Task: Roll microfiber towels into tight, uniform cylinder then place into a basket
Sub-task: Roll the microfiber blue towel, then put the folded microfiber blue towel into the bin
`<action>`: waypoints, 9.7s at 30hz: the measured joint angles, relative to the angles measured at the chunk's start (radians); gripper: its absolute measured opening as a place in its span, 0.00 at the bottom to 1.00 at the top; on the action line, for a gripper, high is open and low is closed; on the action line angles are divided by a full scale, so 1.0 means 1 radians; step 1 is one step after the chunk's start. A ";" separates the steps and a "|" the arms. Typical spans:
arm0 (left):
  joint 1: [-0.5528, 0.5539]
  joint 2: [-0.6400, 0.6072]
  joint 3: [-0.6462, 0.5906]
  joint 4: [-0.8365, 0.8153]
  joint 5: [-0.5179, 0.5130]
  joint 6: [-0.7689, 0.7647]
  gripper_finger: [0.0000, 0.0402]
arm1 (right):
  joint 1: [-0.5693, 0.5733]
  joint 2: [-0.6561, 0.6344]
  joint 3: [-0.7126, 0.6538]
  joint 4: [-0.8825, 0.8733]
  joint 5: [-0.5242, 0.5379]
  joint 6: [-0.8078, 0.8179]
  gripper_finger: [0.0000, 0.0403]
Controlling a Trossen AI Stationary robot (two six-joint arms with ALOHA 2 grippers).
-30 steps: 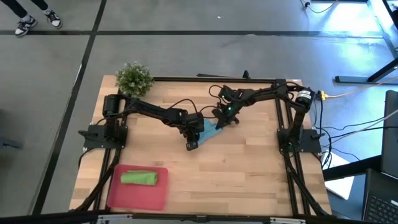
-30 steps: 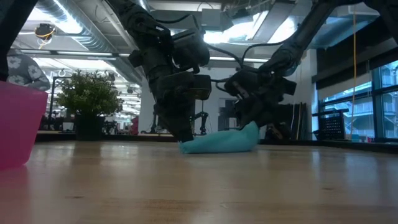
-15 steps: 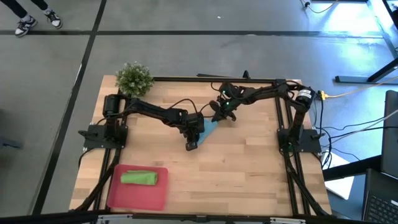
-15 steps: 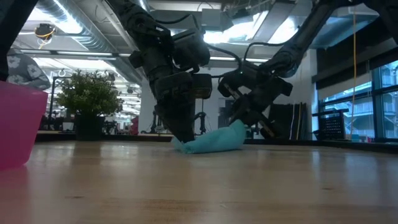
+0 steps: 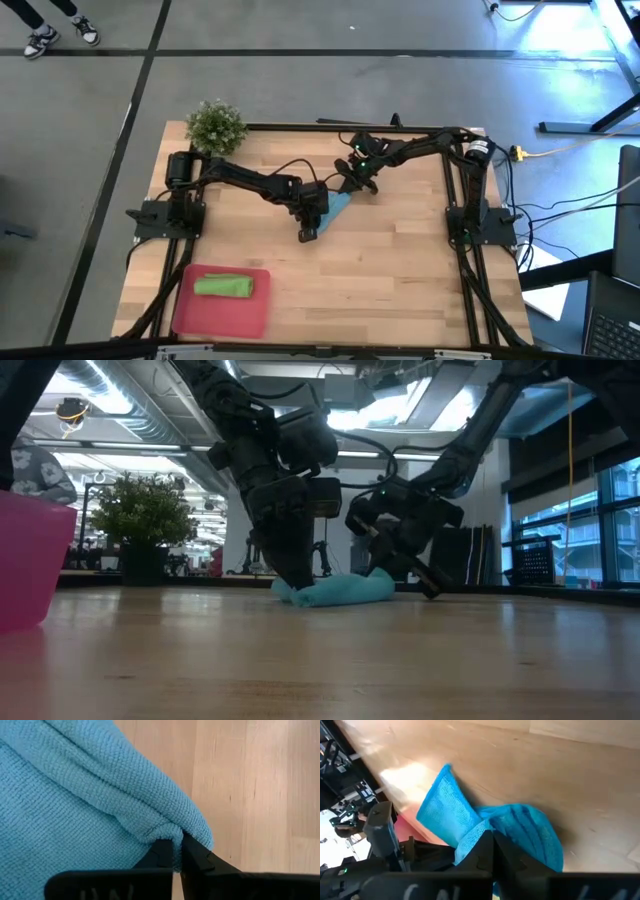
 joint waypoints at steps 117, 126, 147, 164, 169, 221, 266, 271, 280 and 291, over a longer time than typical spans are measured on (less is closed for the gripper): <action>0.036 -0.015 0.093 -0.186 0.038 0.127 0.00 | 0.048 0.001 0.001 -0.073 0.135 -0.249 0.00; 0.187 -0.015 0.159 -0.280 0.184 0.062 0.00 | 0.048 0.001 0.001 -0.082 0.136 -0.257 0.00; 0.374 0.055 0.166 -0.342 0.329 -0.026 0.00 | 0.048 0.001 0.001 -0.093 0.137 -0.272 0.00; 0.355 0.074 0.169 -0.341 0.271 0.024 0.00 | 0.046 0.000 -0.001 -0.001 0.142 -0.283 0.15; 0.355 0.075 0.168 -0.342 0.269 0.026 0.00 | 0.016 -0.042 -0.005 -0.006 0.163 -0.297 0.20; 0.085 0.065 0.232 -0.358 -0.070 0.099 0.00 | 0.375 -0.778 0.000 -0.493 0.496 -1.372 0.19; 0.131 -0.002 0.275 -0.486 -0.058 0.069 0.97 | 0.375 -0.778 0.001 -0.486 0.496 -1.371 0.19; 0.140 -0.021 0.371 -0.592 -0.143 0.107 0.99 | 0.375 -0.778 0.001 -0.478 0.496 -1.371 0.19; 0.185 0.001 0.401 -0.525 -0.170 0.201 0.99 | 0.375 -0.779 0.001 -0.464 0.496 -1.371 0.19; 0.201 0.094 0.392 -0.382 -0.103 0.266 0.99 | 0.375 -0.779 0.001 -0.454 0.496 -1.371 0.19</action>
